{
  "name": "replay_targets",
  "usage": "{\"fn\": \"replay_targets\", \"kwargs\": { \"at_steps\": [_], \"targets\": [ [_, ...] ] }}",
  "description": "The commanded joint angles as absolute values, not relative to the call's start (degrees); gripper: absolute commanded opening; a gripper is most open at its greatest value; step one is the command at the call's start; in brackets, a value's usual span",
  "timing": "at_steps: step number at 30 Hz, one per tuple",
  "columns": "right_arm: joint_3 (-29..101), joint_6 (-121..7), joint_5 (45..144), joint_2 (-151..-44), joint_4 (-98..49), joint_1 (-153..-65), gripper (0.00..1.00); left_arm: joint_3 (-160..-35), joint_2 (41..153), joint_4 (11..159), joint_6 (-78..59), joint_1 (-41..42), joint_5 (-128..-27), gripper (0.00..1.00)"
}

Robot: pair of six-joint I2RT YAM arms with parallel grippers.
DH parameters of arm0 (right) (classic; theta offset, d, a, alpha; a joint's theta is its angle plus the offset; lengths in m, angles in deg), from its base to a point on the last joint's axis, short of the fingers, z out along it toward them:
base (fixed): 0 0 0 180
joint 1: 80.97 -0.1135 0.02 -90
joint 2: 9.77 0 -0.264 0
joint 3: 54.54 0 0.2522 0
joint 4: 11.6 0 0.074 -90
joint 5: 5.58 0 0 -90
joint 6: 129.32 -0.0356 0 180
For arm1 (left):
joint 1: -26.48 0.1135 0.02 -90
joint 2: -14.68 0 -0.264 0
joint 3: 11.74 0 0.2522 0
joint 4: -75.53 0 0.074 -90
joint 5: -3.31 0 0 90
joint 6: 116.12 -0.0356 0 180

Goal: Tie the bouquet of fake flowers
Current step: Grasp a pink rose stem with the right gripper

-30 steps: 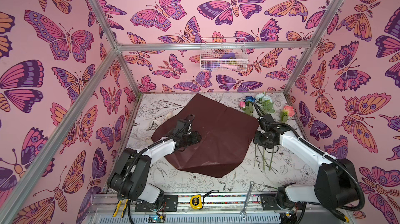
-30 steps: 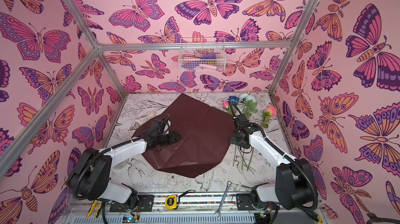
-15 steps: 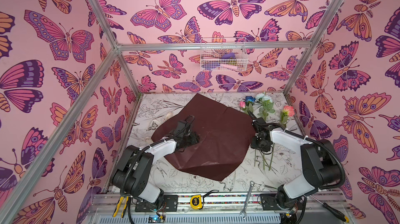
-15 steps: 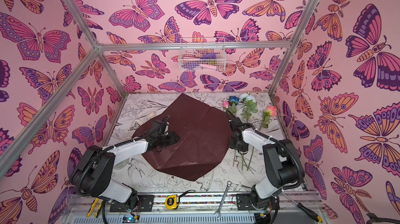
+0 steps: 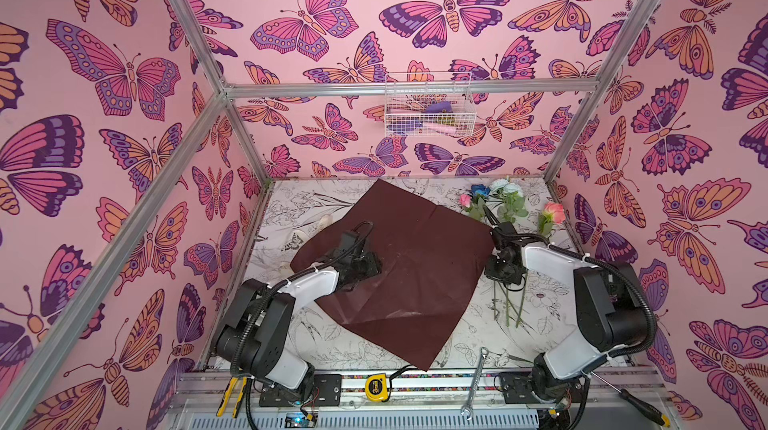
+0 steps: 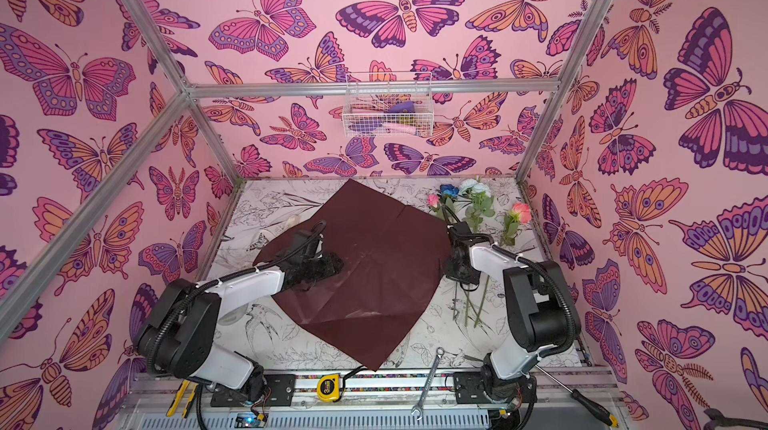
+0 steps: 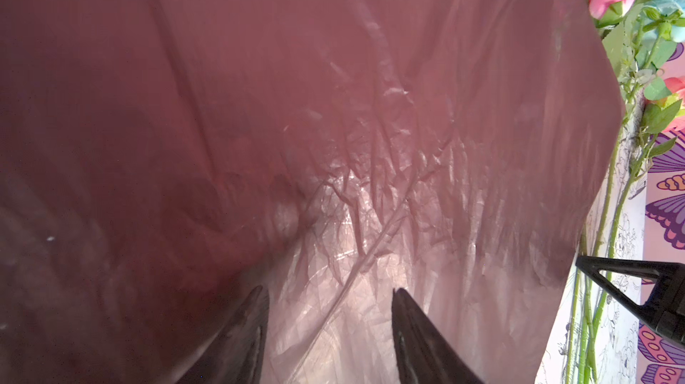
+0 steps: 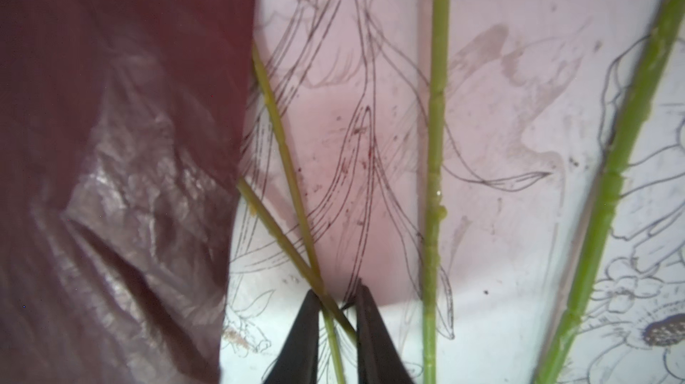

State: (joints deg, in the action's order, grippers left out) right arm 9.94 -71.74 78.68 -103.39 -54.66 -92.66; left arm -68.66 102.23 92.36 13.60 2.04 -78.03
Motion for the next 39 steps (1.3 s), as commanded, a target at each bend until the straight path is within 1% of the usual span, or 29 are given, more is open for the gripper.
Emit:
{"fn": "replay_targets", "kwargs": {
  "at_steps": [1, 8, 9, 13, 14, 15, 18, 19, 22, 39],
  "targets": [
    [9.5, -69.3, 79.2, -104.9, -54.4, -91.9, 0.16, -69.8, 100.9, 93.3, 13.5, 2.0, -79.2, 0.56],
    [11.5, -66.8, 79.7, -104.3, -55.2, -91.8, 0.02, -70.3, 100.5, 93.9, 13.4, 2.0, -79.3, 0.61],
    [11.8, -66.4, 79.7, -103.9, -55.7, -91.8, 0.00, -70.4, 100.4, 94.2, 13.3, 2.0, -79.5, 0.64],
    [12.7, -64.8, 79.9, -102.0, -56.9, -91.9, 0.00, -71.2, 99.9, 96.1, 12.8, 2.0, -81.1, 0.83],
    [13.0, -64.3, 80.0, -101.4, -57.1, -91.8, 0.00, -71.4, 99.8, 96.5, 12.6, 2.0, -81.6, 0.92],
    [13.3, -63.9, 80.3, -100.9, -57.6, -91.8, 0.00, -71.7, 99.8, 97.2, 12.4, 1.9, -82.2, 1.00],
    [13.9, -63.5, 80.1, -100.2, -59.0, -91.9, 0.00, -72.8, 99.8, 99.4, 11.8, 2.0, -83.8, 0.99],
    [14.0, -63.4, 80.0, -98.0, -59.3, -91.8, 0.00, -73.2, 99.8, 100.1, 11.5, 2.0, -84.2, 0.99],
    [14.1, -63.5, 80.1, -95.8, -60.6, -91.8, 0.00, -73.2, 99.4, 100.6, 11.1, 2.0, -84.9, 0.99],
    [14.6, -64.4, 80.3, -84.9, -67.3, -91.8, 0.00, -71.3, 97.0, 100.6, 11.1, 2.0, -85.5, 0.99]
  ]
}}
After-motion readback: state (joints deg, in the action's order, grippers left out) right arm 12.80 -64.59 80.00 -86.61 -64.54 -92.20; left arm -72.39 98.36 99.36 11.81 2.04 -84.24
